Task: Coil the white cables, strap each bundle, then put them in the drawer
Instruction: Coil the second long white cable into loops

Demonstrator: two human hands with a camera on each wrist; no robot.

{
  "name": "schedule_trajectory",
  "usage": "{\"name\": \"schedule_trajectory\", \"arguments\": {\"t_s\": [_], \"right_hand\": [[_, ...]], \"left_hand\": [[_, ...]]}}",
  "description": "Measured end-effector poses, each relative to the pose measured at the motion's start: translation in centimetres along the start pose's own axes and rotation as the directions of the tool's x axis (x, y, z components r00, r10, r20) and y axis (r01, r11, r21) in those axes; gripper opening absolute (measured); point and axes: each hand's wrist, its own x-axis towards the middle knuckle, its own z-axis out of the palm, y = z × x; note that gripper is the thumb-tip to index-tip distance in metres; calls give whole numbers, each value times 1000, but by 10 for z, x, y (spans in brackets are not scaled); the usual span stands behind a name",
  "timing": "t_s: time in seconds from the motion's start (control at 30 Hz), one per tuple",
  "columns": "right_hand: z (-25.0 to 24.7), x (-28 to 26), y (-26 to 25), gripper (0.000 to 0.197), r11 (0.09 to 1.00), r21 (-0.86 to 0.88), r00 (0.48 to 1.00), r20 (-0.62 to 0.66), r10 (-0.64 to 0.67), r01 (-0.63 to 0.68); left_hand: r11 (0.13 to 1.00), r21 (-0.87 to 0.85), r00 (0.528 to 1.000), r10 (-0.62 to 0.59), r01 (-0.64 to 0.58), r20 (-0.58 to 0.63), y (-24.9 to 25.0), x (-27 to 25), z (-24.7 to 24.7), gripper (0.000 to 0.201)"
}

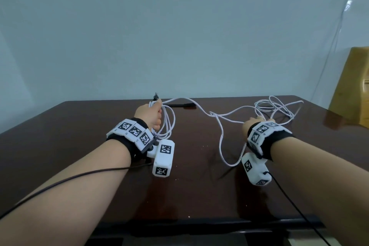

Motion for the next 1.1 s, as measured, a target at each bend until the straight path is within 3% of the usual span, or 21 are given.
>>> {"name": "schedule_trajectory", "arguments": {"t_s": [0.1,0.17,0.23,0.3,0.37,0.43,0.5,0.53,0.6,0.67,0.7,0.73,0.83,0.87,0.93,1.0,1.1], "right_hand": [[-12,-4,0,51,928,320,976,37,-215,193],[-21,-13,-4,65,820,504,958,-58,-281,271],[-27,-16,-7,60,672,661,943,-241,-231,334],[-32,-16,-12,52,553,760,935,-333,-120,342],[-40,-16,-19,49,568,752,933,-351,-84,334],[-48,-19,-21,54,701,647,932,-356,-69,299],[-55,-23,-21,56,735,612,909,-417,-13,291],[-60,-27,-21,54,661,675,895,-445,12,327],[-72,-36,-24,46,350,836,876,-476,78,423],[-86,-46,-31,37,43,896,892,-444,82,441],[-91,-52,-36,36,-7,900,900,-434,42,435],[-95,-57,-41,44,40,902,903,-428,-28,429],[-95,-64,-53,96,440,761,877,-377,-299,477],[-90,-63,-56,110,552,673,869,-350,-349,492],[-78,-55,-56,124,689,555,884,-314,-346,466],[-70,-46,-51,117,729,513,891,-291,-348,452],[-67,-35,-48,85,800,322,854,-311,-416,507]], "left_hand": [[995,-90,999,-44,41,-24,-1,-2,2,36],[992,-116,999,-47,44,-16,-3,-5,6,37],[995,-97,1000,-24,23,-13,-6,-7,11,38],[994,-107,1000,-1,2,5,-7,-8,16,39],[991,-132,999,4,0,32,-5,-10,18,39],[993,-114,998,27,-21,56,-1,-14,18,39],[996,-52,997,71,-69,42,4,-17,18,40],[995,-17,995,95,-95,18,5,-18,17,41],[987,60,988,153,-152,-22,6,-19,15,42],[980,68,982,189,-188,-2,5,-19,15,43],[981,31,981,193,-193,12,6,-20,16,42],[980,5,979,200,-200,28,8,-22,18,42],[969,-8,966,247,-247,78,17,-28,21,41],[968,-48,963,250,-246,103,22,-30,20,39],[959,-187,952,245,-212,181,34,-33,15,39],[919,-365,928,255,-146,271,47,-37,9,39],[841,-541,902,248,-20,353,61,-40,2,46]]}}
